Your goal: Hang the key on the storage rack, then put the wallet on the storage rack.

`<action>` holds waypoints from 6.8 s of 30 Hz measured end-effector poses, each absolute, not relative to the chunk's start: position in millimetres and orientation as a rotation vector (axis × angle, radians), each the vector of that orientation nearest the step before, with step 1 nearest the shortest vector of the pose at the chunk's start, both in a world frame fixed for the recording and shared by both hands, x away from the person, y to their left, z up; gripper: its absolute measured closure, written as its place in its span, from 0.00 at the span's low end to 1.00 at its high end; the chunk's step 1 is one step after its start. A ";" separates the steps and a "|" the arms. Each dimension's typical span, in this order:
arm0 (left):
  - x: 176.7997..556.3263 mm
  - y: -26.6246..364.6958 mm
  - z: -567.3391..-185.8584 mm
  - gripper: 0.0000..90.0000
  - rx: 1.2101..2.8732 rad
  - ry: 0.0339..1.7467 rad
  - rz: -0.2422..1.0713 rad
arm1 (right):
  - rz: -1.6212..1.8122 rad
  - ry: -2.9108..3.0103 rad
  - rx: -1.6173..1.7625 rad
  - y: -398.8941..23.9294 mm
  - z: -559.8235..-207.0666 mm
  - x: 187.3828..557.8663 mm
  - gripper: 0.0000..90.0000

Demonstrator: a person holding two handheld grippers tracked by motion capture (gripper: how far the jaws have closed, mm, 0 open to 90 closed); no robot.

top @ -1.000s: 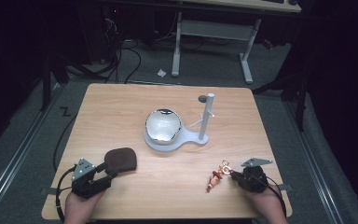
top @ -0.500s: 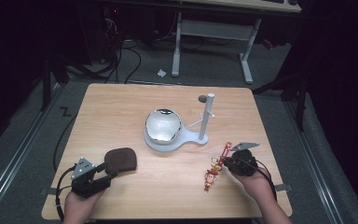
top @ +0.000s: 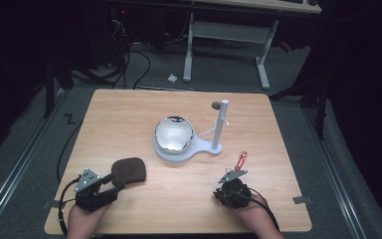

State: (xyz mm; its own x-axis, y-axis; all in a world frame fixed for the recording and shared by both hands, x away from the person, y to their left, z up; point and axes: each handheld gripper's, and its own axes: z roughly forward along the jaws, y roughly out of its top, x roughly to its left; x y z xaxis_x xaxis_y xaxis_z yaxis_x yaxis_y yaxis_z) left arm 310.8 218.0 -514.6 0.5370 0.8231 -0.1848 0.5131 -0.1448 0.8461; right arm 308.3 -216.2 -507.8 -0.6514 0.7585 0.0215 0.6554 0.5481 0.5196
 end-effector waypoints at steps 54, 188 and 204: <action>317.6 230.0 -517.7 0.37 1.804 1.150 0.480 | 0.425 2.676 1.287 -260.5 -476.3 323.9 0.74; 314.3 249.8 -519.4 0.29 1.707 1.134 0.409 | 0.375 2.591 1.121 -209.6 -267.4 415.5 0.74; 314.0 248.8 -519.8 0.29 1.711 1.135 0.408 | 0.410 2.558 1.204 -231.9 -285.7 418.9 0.74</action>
